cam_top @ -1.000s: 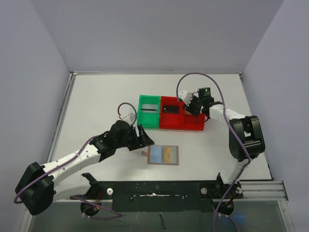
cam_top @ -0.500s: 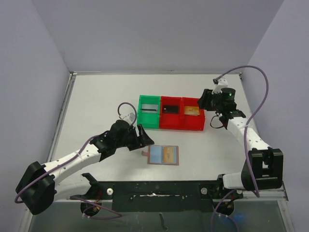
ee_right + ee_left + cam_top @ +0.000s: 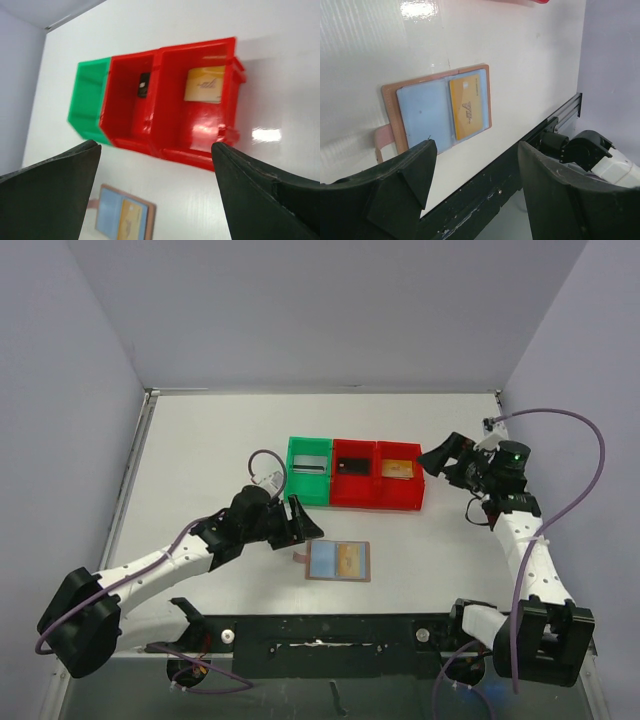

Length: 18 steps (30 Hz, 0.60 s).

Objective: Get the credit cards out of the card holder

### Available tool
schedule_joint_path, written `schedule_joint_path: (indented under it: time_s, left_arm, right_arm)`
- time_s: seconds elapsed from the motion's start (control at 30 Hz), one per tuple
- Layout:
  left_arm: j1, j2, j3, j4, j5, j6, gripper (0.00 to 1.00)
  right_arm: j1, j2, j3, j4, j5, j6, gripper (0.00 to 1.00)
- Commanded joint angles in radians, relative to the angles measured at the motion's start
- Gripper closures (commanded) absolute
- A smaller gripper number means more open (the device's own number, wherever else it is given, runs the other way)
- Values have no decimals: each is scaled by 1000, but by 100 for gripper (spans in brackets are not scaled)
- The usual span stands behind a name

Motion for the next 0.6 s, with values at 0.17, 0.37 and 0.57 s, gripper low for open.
schedule_joint_path:
  time_s: [0.17,0.37,0.57]
  left_arm:
    - [4,44,21,146,78,-13,35]
    - [5,51,3,180,86,-41,36]
    - [6,46,-4,177,86,-42,37]
  right_arm:
    - [123,-60,-90,98,-272,199,2]
    - [486,-168,-168,-6,233,312,1]
    - [827,-200,-218,-72,603,443,5]
